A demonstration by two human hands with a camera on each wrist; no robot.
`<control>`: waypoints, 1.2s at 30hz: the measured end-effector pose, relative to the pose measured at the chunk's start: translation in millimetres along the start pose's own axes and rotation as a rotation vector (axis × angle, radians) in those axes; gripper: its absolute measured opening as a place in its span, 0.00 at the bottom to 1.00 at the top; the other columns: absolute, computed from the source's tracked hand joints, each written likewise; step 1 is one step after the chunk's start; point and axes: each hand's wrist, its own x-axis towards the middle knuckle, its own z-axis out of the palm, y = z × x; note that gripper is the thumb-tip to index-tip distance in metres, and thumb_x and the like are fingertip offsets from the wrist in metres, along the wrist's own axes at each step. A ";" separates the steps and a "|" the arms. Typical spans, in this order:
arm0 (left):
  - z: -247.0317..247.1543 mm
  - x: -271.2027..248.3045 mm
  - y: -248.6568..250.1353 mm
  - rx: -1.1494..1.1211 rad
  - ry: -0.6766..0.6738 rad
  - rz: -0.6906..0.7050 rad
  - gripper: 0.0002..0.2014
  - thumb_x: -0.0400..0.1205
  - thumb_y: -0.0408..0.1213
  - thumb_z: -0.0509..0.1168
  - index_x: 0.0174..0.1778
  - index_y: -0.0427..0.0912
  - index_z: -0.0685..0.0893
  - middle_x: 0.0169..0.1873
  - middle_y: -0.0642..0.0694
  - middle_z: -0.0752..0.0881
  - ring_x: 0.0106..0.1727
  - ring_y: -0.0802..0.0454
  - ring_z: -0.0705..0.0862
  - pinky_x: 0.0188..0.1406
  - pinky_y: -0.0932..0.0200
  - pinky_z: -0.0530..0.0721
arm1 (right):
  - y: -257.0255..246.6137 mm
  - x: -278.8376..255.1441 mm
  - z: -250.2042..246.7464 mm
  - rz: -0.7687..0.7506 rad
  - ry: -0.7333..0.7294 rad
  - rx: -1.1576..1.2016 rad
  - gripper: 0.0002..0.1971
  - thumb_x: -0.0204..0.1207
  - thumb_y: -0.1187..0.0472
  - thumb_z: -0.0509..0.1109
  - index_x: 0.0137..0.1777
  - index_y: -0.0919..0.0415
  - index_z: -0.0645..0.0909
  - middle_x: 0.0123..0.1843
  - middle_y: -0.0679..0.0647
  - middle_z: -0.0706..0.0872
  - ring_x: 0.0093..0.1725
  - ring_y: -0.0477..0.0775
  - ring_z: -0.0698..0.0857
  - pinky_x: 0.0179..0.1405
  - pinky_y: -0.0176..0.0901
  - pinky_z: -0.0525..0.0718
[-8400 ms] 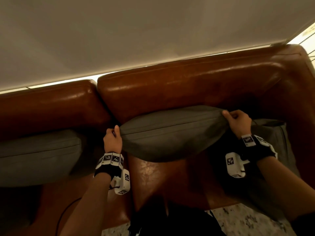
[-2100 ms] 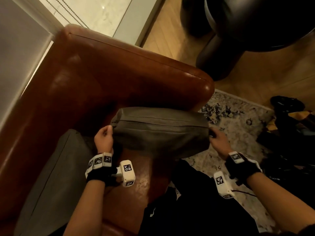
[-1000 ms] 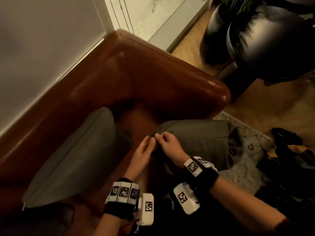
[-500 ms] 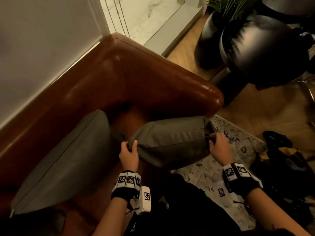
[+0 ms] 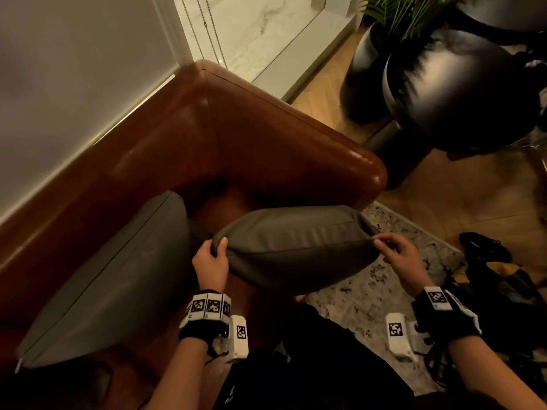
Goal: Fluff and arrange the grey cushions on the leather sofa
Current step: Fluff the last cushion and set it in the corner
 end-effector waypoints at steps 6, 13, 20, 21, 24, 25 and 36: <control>6.3 -3.5 -12.5 0.029 -0.039 0.038 0.14 0.82 0.41 0.63 0.46 0.30 0.82 0.43 0.32 0.85 0.48 0.36 0.82 0.49 0.49 0.77 | -11.0 17.9 1.1 0.028 0.102 -0.119 0.12 0.78 0.53 0.69 0.49 0.62 0.86 0.45 0.58 0.87 0.47 0.56 0.83 0.37 0.40 0.77; 10.1 -9.0 -11.5 0.086 -0.056 0.064 0.18 0.81 0.44 0.63 0.51 0.28 0.82 0.46 0.32 0.85 0.50 0.37 0.83 0.54 0.45 0.79 | -24.0 55.7 25.3 -0.043 -0.094 -0.924 0.10 0.77 0.56 0.69 0.46 0.62 0.89 0.47 0.60 0.89 0.48 0.59 0.85 0.47 0.49 0.82; 3.4 -7.9 -13.1 0.063 -0.027 0.040 0.16 0.82 0.41 0.63 0.52 0.30 0.83 0.46 0.32 0.87 0.51 0.37 0.83 0.54 0.47 0.79 | -25.9 53.3 5.5 -0.061 -0.120 -0.544 0.13 0.80 0.61 0.66 0.35 0.65 0.83 0.37 0.58 0.81 0.37 0.54 0.77 0.35 0.43 0.72; 2.8 -6.3 -11.7 0.051 -0.017 0.038 0.15 0.82 0.41 0.63 0.51 0.30 0.84 0.45 0.32 0.87 0.50 0.37 0.83 0.53 0.48 0.79 | -29.9 49.3 0.7 -0.056 -0.083 -0.385 0.13 0.81 0.61 0.65 0.37 0.67 0.83 0.33 0.57 0.80 0.35 0.53 0.76 0.32 0.42 0.70; 5.1 -5.3 -6.4 0.023 -0.012 0.021 0.13 0.82 0.40 0.62 0.47 0.31 0.83 0.43 0.33 0.85 0.48 0.38 0.83 0.49 0.53 0.76 | -33.0 39.1 -7.8 -0.004 0.025 -0.064 0.12 0.81 0.58 0.65 0.50 0.67 0.83 0.40 0.56 0.83 0.43 0.54 0.80 0.40 0.46 0.76; 6.9 -6.1 -6.0 0.015 -0.009 0.007 0.14 0.82 0.40 0.62 0.47 0.31 0.83 0.43 0.33 0.85 0.48 0.38 0.82 0.48 0.54 0.75 | -30.0 37.5 -8.7 0.017 0.036 -0.067 0.10 0.81 0.57 0.65 0.51 0.64 0.82 0.42 0.55 0.84 0.46 0.55 0.80 0.43 0.48 0.77; 8.7 -10.8 -1.9 0.080 0.015 -0.010 0.16 0.82 0.42 0.62 0.53 0.30 0.83 0.48 0.32 0.86 0.53 0.37 0.83 0.55 0.50 0.78 | 6.5 20.8 -8.3 -0.054 0.011 -0.344 0.08 0.76 0.57 0.71 0.49 0.62 0.83 0.50 0.58 0.83 0.51 0.58 0.83 0.52 0.53 0.83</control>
